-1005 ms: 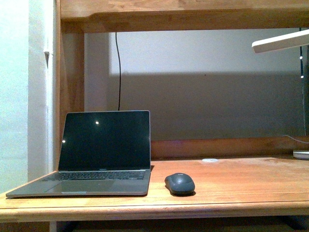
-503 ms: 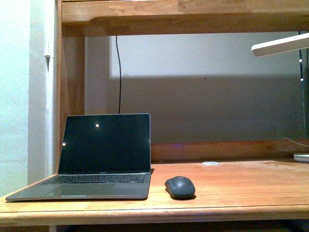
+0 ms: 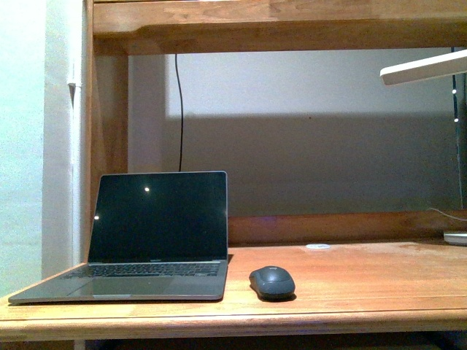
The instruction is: Place mouse
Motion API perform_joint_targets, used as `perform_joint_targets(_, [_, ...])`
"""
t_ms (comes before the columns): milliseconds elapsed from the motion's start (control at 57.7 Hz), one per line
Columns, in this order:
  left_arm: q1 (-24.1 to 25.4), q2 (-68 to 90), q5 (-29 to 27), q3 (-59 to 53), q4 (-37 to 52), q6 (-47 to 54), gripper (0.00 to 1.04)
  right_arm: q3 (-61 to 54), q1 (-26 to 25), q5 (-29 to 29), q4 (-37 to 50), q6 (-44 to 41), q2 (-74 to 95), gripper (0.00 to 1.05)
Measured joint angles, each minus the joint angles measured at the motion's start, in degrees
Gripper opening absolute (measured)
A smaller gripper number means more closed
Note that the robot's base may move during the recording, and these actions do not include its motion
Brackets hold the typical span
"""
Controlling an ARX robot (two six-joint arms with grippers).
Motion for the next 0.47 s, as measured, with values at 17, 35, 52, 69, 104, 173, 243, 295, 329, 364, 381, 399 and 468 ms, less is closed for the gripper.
perform_joint_targets(17, [0.0, 0.0, 0.0, 0.0, 0.0, 0.0, 0.97, 0.0, 0.0, 0.0, 0.0, 0.0, 0.0, 0.91])
perform_joint_targets(35, [0.0, 0.0, 0.0, 0.0, 0.0, 0.02, 0.97, 0.0, 0.0, 0.0, 0.0, 0.0, 0.0, 0.94])
perform_joint_targets(52, [0.0, 0.0, 0.0, 0.0, 0.0, 0.0, 0.97, 0.0, 0.0, 0.02, 0.0, 0.0, 0.0, 0.95])
perform_joint_targets(69, [0.0, 0.0, 0.0, 0.0, 0.0, 0.0, 0.97, 0.0, 0.0, 0.0, 0.0, 0.02, -0.02, 0.98])
perform_joint_targets(104, [0.0, 0.0, 0.0, 0.0, 0.0, 0.0, 0.97, 0.0, 0.0, 0.0, 0.0, 0.02, -0.02, 0.99])
perform_joint_targets(173, [0.0, 0.0, 0.0, 0.0, 0.0, 0.0, 0.97, 0.0, 0.0, 0.0, 0.0, 0.0, -0.02, 0.97])
perform_joint_targets(243, [0.0, 0.0, 0.0, 0.0, 0.0, 0.0, 0.97, 0.0, 0.0, 0.0, 0.0, 0.0, -0.02, 0.97])
perform_joint_targets(295, [0.0, 0.0, 0.0, 0.0, 0.0, 0.0, 0.97, 0.0, 0.0, 0.0, 0.0, 0.02, -0.02, 0.97])
perform_joint_targets(329, [0.0, 0.0, 0.0, 0.0, 0.0, 0.0, 0.97, 0.0, 0.0, 0.0, 0.0, 0.02, -0.02, 0.97])
perform_joint_targets(364, [0.0, 0.0, 0.0, 0.0, 0.0, 0.0, 0.97, 0.0, 0.0, 0.0, 0.0, 0.02, -0.02, 0.97])
perform_joint_targets(381, [0.0, 0.0, 0.0, 0.0, 0.0, 0.0, 0.97, 0.0, 0.0, 0.0, 0.0, 0.02, -0.02, 0.97])
perform_joint_targets(399, [0.0, 0.0, 0.0, 0.0, 0.0, 0.0, 0.97, 0.0, 0.0, 0.0, 0.0, 0.02, -0.02, 0.97])
perform_joint_targets(468, [0.0, 0.0, 0.0, 0.0, 0.0, 0.0, 0.97, 0.0, 0.0, 0.0, 0.0, 0.0, -0.02, 0.97])
